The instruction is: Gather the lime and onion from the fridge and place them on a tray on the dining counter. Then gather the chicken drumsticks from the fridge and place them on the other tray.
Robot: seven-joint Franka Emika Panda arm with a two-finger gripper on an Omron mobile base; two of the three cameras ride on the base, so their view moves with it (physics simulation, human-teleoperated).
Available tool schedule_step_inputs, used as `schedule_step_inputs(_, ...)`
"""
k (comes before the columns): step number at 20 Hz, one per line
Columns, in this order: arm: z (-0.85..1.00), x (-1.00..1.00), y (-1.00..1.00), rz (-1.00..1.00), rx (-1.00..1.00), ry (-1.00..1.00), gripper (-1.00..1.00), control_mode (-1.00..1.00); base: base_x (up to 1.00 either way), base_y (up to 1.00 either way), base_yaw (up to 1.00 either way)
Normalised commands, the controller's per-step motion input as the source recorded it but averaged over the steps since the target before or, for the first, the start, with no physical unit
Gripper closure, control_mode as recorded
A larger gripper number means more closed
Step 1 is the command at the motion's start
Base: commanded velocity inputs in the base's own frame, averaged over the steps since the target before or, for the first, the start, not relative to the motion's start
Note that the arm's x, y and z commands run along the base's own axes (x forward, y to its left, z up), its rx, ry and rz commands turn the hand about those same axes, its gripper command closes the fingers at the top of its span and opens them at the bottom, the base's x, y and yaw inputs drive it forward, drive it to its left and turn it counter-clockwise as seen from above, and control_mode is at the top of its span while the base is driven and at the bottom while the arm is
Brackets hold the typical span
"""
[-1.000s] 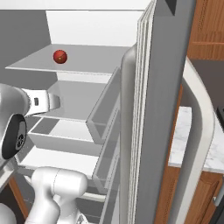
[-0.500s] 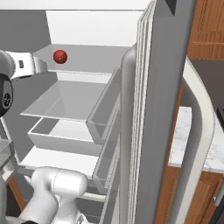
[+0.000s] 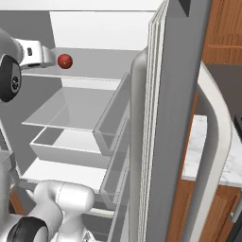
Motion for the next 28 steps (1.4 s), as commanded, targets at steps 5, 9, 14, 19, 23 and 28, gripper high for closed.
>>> schedule_step_inputs(5,-0.14,0.70,0.01,0.00,0.00,0.02,-1.00,-1.00,0.00,0.00,0.00)
schedule_step_inputs(9,-0.05,0.74,0.04,0.00,0.00,0.03,-1.00,-1.00,0.00,0.00,0.00)
schedule_step_inputs(14,-0.09,0.68,0.17,-0.01,0.00,0.05,-1.00,-1.00,0.00,0.00,0.00)
schedule_step_inputs(19,-0.16,0.61,0.21,-0.01,0.00,0.08,-1.00,-1.00,0.00,0.00,0.00)
schedule_step_inputs(23,-0.17,0.50,0.03,0.00,0.00,0.04,-1.00,-1.00,0.00,0.00,0.00)
schedule_step_inputs(28,-0.12,0.47,0.00,0.00,0.00,0.01,-1.00,-1.00,0.00,0.00,0.00)
